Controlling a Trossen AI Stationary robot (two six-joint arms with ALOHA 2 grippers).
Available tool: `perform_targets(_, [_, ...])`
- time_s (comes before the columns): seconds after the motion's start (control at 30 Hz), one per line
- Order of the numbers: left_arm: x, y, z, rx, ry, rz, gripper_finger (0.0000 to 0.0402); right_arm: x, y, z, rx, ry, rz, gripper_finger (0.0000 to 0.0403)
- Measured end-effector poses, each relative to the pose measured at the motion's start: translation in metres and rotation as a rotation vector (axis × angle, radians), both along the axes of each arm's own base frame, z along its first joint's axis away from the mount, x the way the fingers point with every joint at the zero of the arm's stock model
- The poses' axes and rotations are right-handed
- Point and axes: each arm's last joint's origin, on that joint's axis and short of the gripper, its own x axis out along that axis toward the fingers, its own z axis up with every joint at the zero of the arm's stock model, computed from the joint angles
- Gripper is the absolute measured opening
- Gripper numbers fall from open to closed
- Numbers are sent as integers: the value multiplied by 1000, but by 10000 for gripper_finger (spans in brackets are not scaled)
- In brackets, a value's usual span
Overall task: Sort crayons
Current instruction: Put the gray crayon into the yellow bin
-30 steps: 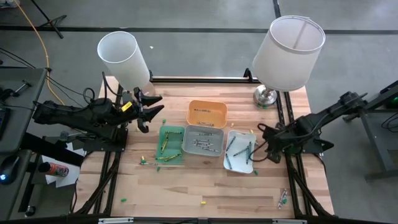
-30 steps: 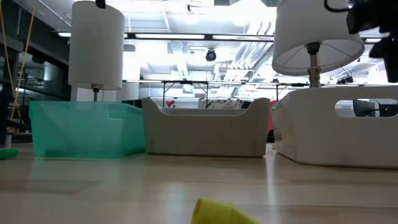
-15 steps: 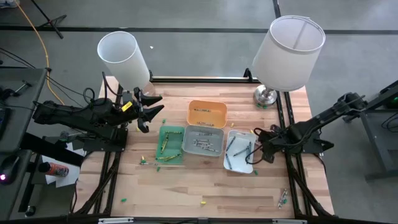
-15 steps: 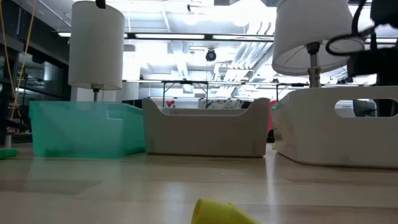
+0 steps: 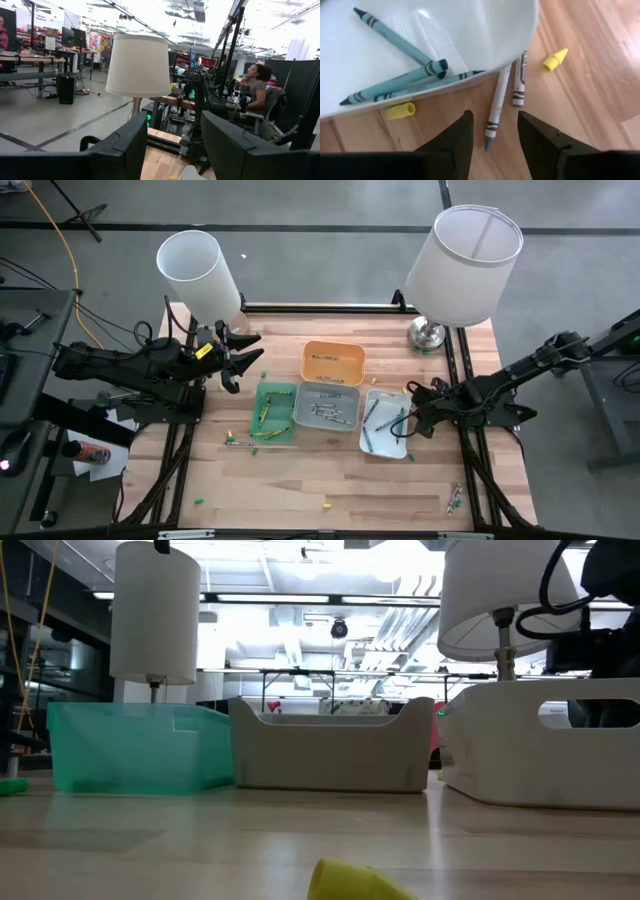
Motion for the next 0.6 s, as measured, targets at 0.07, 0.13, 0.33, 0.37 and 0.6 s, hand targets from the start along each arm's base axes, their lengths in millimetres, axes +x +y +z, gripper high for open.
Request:
perform_targets(0.07, [0, 0, 0, 0, 0, 0, 172, 0, -1, 0, -8, 0, -3, 139])
perform_targets(0.13, [0, 0, 0, 0, 0, 0, 172, 1, -1, -1, -14, 10, -5, 136])
perform_targets(0.33, [0, 0, 0, 0, 0, 0, 172, 6, 1, -11, -30, 77, -2, 135])
perform_targets(0.37, [0, 0, 0, 0, 0, 0, 172, 7, 2, -12, -32, 83, -3, 135])
perform_targets(0.6, [0, 0, 0, 0, 0, -1, 172, 17, 6, -23, -34, 114, -7, 135])
